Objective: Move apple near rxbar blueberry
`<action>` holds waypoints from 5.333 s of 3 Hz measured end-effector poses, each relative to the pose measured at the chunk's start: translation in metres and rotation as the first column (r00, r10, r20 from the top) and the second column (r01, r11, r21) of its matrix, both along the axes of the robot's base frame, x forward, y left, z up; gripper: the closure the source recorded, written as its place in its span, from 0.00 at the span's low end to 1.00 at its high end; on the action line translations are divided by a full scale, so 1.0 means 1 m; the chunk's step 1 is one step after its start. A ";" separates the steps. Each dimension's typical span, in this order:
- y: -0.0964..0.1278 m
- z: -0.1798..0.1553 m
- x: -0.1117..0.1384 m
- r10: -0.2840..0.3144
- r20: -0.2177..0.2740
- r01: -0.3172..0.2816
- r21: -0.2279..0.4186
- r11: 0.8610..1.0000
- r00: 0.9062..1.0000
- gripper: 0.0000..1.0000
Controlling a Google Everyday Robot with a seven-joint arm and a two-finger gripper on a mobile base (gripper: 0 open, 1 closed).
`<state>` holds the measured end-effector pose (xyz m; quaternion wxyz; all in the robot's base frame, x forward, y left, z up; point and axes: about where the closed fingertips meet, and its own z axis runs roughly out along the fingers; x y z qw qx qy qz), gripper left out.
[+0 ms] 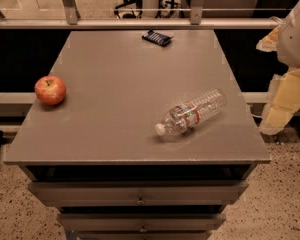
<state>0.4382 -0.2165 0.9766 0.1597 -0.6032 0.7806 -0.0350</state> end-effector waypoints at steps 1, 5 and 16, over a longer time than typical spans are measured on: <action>0.005 -0.001 0.003 0.007 0.001 -0.007 0.011 1.000 1.000 0.00; 0.203 -0.026 0.077 0.229 0.038 -0.226 0.373 0.900 0.973 0.00; 0.423 -0.105 0.182 0.144 0.110 -0.178 0.746 0.642 0.983 0.93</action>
Offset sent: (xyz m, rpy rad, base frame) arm 0.0388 0.0649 -0.0223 0.1582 0.0190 0.1103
